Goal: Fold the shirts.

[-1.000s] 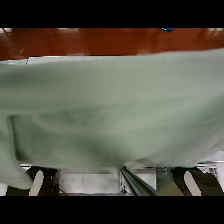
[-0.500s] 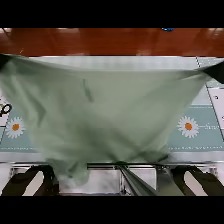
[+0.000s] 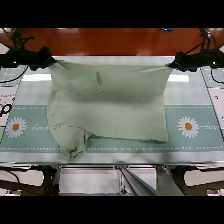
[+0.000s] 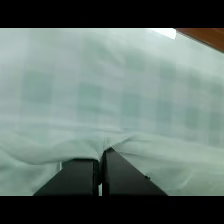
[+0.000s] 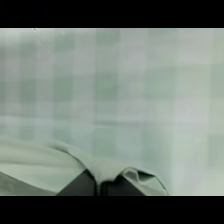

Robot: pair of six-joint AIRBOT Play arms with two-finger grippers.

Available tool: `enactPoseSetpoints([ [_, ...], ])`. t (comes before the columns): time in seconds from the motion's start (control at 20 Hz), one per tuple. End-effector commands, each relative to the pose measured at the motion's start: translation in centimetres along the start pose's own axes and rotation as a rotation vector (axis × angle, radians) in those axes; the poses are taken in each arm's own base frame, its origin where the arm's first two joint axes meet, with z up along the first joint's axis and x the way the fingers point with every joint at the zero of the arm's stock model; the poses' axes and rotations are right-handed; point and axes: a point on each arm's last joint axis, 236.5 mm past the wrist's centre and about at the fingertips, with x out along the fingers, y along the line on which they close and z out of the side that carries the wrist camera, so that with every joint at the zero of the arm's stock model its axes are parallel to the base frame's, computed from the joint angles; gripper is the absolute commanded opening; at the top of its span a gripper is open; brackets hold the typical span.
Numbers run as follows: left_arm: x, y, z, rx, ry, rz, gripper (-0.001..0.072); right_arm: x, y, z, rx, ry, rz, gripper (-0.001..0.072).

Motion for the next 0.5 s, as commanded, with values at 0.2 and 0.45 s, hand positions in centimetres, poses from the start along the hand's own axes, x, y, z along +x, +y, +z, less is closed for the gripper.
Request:
enactPoseSetpoints([
  [0.2,4.7,2.4,-1.6,-0.051,0.166,-0.027,0.002,4.3,-2.7,-0.4,0.042,0.098,-0.003,0.0022],
  [0.45,-0.3,2.3,-5.1,0.065,0.338,-0.017,0.002,1.3,-2.5,-4.5,-0.024,0.279,-0.042,0.0022],
])
